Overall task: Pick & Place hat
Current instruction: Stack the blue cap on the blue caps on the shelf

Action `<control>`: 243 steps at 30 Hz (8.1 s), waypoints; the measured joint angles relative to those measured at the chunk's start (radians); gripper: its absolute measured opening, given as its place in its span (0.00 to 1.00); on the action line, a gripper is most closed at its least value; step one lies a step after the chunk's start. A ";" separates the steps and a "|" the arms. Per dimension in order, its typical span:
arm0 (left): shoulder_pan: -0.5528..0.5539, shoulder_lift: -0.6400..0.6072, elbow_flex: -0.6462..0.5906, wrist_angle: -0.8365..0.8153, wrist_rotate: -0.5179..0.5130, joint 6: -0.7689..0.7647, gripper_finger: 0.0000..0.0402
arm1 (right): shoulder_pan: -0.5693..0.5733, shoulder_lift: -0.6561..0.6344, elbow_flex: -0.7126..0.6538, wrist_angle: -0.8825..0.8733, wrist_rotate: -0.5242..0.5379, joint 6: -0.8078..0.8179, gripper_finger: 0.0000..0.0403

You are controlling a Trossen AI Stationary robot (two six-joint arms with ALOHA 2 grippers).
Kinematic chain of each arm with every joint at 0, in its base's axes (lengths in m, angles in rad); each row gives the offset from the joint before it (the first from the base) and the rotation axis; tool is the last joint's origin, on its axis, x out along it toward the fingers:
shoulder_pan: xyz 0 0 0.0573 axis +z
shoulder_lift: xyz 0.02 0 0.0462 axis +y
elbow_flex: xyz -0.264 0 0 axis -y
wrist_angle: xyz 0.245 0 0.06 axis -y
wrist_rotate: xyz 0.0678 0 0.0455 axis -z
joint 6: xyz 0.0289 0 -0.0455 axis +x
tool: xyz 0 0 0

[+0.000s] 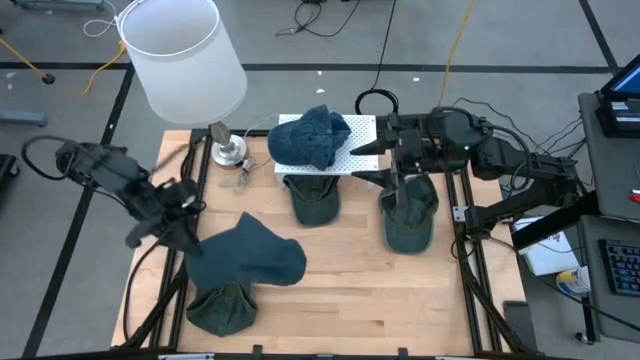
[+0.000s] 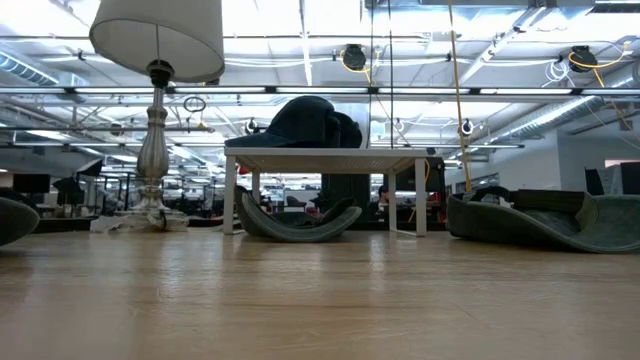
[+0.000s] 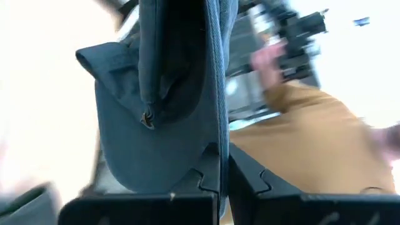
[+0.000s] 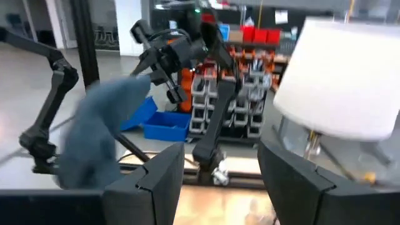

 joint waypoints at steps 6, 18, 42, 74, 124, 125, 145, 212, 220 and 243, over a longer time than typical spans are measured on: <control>0.029 0.004 0.000 0.181 0.011 -0.071 0.02 | 0.022 0.000 0.000 0.055 0.000 -0.043 0.49; 0.114 0.025 0.000 0.369 0.146 -0.091 0.02 | 0.107 0.000 0.000 0.057 0.000 -0.487 0.49; 0.358 0.223 0.000 0.531 0.334 -0.123 0.02 | 0.188 -0.112 0.000 0.049 -0.006 0.458 0.49; 0.474 0.290 0.000 0.655 0.480 -0.113 0.02 | 0.188 -0.018 0.000 0.125 -0.297 0.965 0.49; 0.620 0.283 0.000 0.287 0.666 0.103 0.33 | 0.174 -0.090 0.000 0.267 -0.105 1.031 0.01; 0.620 0.283 0.000 0.285 0.665 0.109 0.33 | 0.169 -0.090 0.000 0.266 -0.104 1.031 0.01; 0.451 0.254 0.000 0.266 0.313 0.371 0.33 | -0.125 -0.008 0.000 0.358 -0.125 1.012 0.00; -0.002 0.133 0.000 -0.183 -0.778 0.380 0.33 | -0.525 0.690 0.341 0.384 -0.503 1.296 0.00; -0.002 0.133 0.000 -0.183 -0.751 0.376 0.33 | -0.527 0.641 0.276 0.370 -0.484 1.289 0.00; -0.002 0.133 0.000 -0.181 -0.750 0.382 0.33 | -0.580 0.368 -0.240 0.326 -0.364 1.233 0.00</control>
